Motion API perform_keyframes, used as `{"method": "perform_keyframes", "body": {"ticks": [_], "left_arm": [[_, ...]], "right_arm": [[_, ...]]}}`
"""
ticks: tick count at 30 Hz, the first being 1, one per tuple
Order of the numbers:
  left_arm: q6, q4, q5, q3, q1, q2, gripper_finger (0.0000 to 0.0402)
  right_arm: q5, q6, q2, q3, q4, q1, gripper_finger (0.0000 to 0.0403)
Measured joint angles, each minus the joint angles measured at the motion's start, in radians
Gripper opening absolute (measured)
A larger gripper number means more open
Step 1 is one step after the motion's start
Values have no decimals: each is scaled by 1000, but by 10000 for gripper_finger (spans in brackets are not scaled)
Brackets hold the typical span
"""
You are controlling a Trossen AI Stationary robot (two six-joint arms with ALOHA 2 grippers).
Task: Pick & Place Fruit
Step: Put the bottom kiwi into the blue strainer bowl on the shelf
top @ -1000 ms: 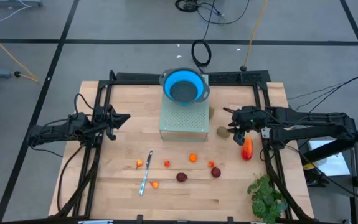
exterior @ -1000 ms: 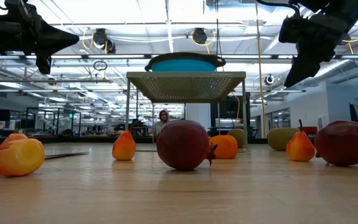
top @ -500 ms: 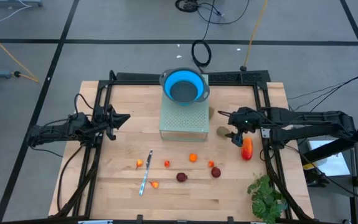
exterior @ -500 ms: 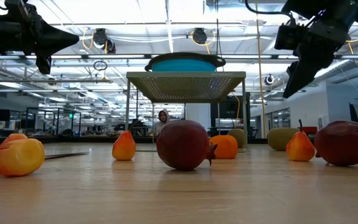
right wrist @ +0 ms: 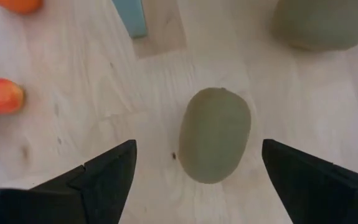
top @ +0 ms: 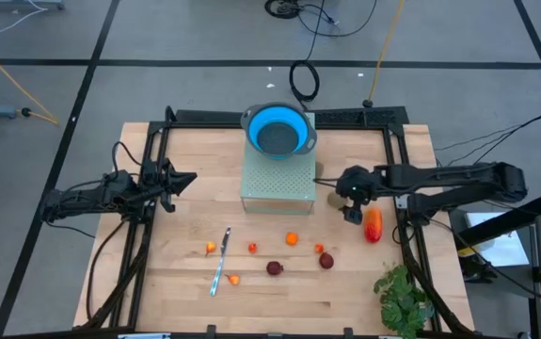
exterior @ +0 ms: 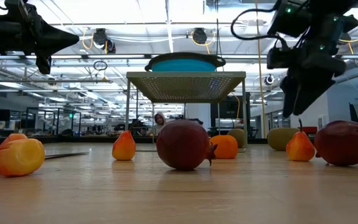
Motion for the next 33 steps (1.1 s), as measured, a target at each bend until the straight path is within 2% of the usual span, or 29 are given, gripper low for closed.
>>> {"method": "perform_keyframes", "body": {"ticks": [20, 33], "left_arm": [[1, -1, 0, 0, 0, 0, 10], [1, -1, 0, 0, 0, 0, 10]], "right_arm": [[50, -2, 153, -2, 112, -14, 339], [53, 27, 173, -94, 256, -22, 338]]}}
